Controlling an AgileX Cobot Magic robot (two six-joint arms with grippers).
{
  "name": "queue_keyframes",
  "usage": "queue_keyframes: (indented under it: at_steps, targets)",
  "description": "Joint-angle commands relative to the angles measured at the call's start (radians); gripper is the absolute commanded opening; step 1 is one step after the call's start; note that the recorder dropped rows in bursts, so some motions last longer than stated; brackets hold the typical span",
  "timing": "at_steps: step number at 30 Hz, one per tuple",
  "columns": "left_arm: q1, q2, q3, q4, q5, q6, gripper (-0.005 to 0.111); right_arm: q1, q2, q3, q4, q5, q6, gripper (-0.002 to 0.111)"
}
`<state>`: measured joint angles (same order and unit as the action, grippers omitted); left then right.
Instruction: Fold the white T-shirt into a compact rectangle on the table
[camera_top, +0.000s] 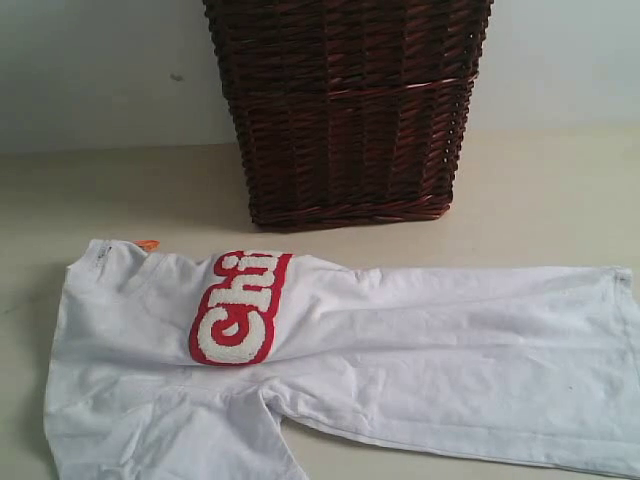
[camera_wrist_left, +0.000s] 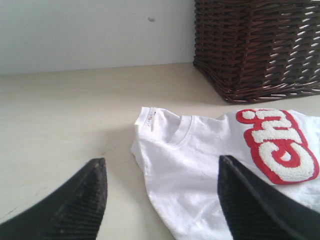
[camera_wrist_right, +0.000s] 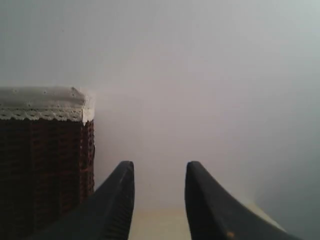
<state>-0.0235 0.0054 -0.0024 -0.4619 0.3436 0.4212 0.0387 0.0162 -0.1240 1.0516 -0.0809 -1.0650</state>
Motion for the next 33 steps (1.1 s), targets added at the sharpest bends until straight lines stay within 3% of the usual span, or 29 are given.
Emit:
queue_keyframes:
  at_steps: [1,7,10,13,15,21,33]
  targets:
    - [-0.006,-0.005,0.002,0.003,-0.006,-0.006,0.062,-0.003,-0.006,0.105,-0.190,-0.067,0.228,0.036]
    - [-0.006,-0.005,0.002,0.004,-0.006,-0.006,0.062,-0.006,-0.002,0.124,-0.379,-0.040,0.422,0.036]
    - [-0.006,-0.005,0.002,0.009,-0.006,-0.006,0.062,-0.006,-0.006,0.124,-0.532,0.013,0.648,0.036]
    - [-0.006,-0.005,0.002,0.009,-0.006,-0.006,0.062,-0.006,-0.006,0.124,-0.834,0.217,0.998,0.036]
    - [-0.006,-0.005,0.002,0.009,-0.006,-0.006,0.062,-0.003,-0.006,0.124,-0.939,0.363,1.157,0.036]
    - [-0.006,-0.005,0.002,0.009,-0.006,-0.006,0.062,-0.003,-0.016,0.124,-1.080,0.359,1.089,0.036]
    - [-0.006,-0.005,0.002,0.009,-0.006,-0.006,0.062,-0.003,-0.016,0.124,-1.119,0.412,1.041,0.036]
